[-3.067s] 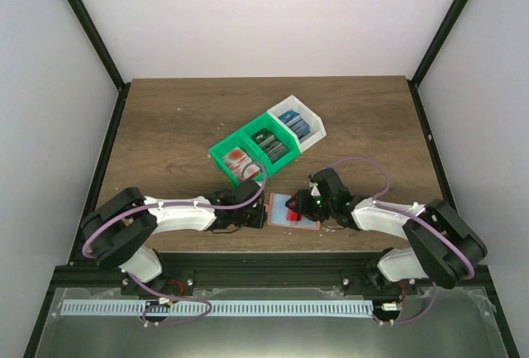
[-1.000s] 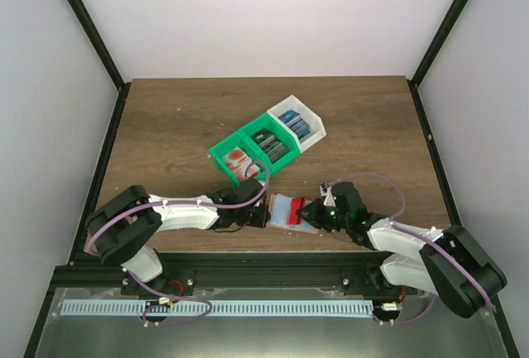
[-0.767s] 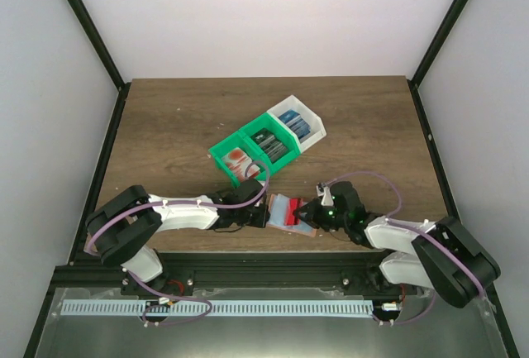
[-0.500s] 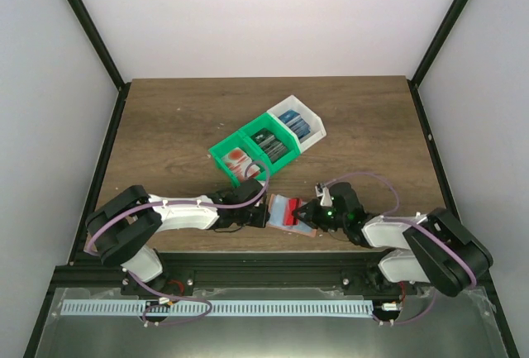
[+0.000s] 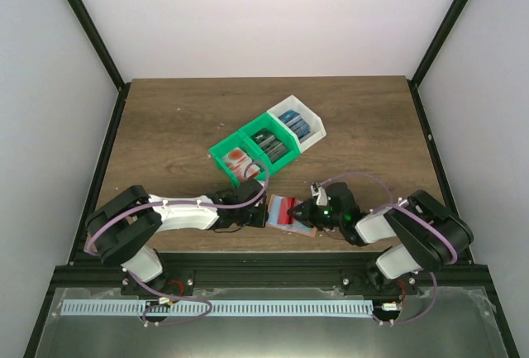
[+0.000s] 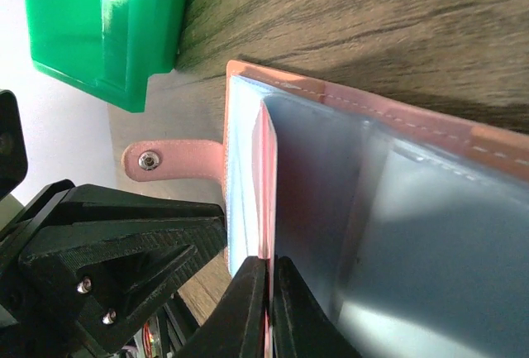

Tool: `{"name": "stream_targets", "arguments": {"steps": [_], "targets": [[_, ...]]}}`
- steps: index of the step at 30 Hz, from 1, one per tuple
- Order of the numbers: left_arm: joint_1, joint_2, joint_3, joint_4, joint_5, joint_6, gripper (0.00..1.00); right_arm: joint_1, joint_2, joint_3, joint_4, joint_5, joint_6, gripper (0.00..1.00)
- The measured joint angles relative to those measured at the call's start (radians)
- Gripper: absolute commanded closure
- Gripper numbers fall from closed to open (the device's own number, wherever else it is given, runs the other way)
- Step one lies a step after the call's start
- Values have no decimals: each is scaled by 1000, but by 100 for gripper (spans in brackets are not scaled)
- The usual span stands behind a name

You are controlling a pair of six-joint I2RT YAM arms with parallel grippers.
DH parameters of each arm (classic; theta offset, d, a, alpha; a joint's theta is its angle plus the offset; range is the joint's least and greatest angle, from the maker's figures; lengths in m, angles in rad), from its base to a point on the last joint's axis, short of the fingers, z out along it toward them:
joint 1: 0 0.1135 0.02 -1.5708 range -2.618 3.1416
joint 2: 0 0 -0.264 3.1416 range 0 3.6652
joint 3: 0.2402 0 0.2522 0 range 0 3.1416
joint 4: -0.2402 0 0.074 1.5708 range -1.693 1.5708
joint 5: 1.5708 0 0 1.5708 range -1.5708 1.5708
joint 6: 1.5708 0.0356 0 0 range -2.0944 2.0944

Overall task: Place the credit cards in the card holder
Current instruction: Insert the credit card into the card holder.

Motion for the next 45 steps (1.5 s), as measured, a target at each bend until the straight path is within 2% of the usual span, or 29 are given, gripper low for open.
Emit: {"name": "stream_targets", "arguments": {"steps": [3,6,9,14,19,33,45], "targets": [[0,0,0,0,0,0,88,5,6,0,5,0,8,94],[0,0,0,0,0,0,88,11,8,4,-16,9,15,80],[0,0,-1,1,-1,0,88,32,-21,41,-129,48,12,64],[0,0,-2,3,-1,0,88,68,-132,129,-338,137,-5,51],[0,0,-3,4,-1,0,88,82,-146,190,-518,214,-14,46],[0,0,-6,14,4,7,88,188,-122,349,-809,406,-28,43],[3,0,-24,54,31,19,91,217,-34,421,-802,382,-85,39]]}}
